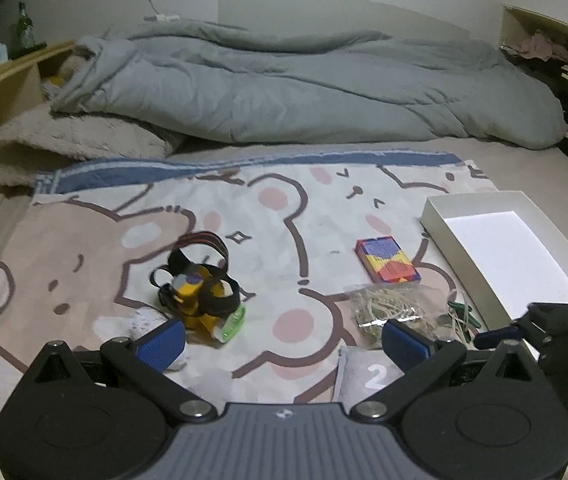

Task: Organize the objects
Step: 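Reach the right tool to the grey coiled spring and grasp it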

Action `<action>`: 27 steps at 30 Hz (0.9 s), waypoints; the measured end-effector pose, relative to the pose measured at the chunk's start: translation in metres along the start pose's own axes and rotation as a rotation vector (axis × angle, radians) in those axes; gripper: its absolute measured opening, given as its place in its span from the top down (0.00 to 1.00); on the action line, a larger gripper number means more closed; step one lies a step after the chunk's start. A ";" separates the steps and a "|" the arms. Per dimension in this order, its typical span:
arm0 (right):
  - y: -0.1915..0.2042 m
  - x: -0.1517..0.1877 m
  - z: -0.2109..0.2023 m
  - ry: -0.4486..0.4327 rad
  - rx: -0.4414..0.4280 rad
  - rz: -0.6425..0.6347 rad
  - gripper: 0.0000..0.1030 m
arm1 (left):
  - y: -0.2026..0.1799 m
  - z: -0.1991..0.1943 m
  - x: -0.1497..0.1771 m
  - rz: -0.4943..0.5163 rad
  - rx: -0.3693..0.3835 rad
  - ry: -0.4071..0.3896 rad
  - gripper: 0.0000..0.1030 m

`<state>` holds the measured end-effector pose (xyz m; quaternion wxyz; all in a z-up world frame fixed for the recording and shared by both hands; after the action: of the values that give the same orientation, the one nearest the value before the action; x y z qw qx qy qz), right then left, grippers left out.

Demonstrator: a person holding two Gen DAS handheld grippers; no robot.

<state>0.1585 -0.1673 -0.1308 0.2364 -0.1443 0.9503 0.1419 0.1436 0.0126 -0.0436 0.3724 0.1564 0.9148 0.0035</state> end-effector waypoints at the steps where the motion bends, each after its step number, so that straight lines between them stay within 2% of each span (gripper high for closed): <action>1: 0.004 0.002 0.004 0.012 0.016 -0.044 0.00 | 0.000 0.002 0.001 0.000 0.013 0.007 0.00; 2: 0.006 0.004 0.007 0.021 0.038 -0.079 0.00 | 0.000 0.005 0.002 0.003 0.028 0.014 0.00; 4: 0.002 0.004 0.011 0.034 0.021 -0.085 0.00 | -0.001 0.010 0.003 0.015 0.059 0.023 0.01; 9: -0.010 -0.003 0.019 0.105 -0.035 0.014 0.00 | -0.005 0.025 0.004 0.013 0.101 0.053 0.01; 13: -0.009 -0.004 0.020 0.137 -0.066 0.032 0.06 | -0.006 0.039 0.002 -0.011 0.128 0.093 0.01; 18: 0.001 0.000 0.019 0.129 -0.036 -0.042 0.03 | -0.015 0.050 -0.002 -0.002 0.139 0.121 0.01; 19: 0.002 0.001 0.021 0.136 -0.025 -0.054 0.03 | -0.017 0.052 -0.002 0.005 0.143 0.127 0.01; 20: 0.002 0.001 0.023 0.147 -0.012 -0.058 0.09 | -0.021 0.054 -0.002 0.017 0.147 0.136 0.01; 27: -0.008 -0.002 0.012 0.163 -0.021 -0.002 0.11 | -0.040 0.069 0.001 0.111 0.158 0.200 0.01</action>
<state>0.1684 -0.1703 -0.1415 0.1567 -0.1591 0.9647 0.1395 0.1785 -0.0329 -0.0996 0.2651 0.2342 0.9348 -0.0325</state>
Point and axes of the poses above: each gripper's, at about its wrist camera, not at the fingertips, and z roughly the way its jaws point, y to its left, x to its underside, the point moved 1 cm from there along z, roughly the way its jaws point, and after that the axes turned 11 degrees about z, right-handed, at the moved point
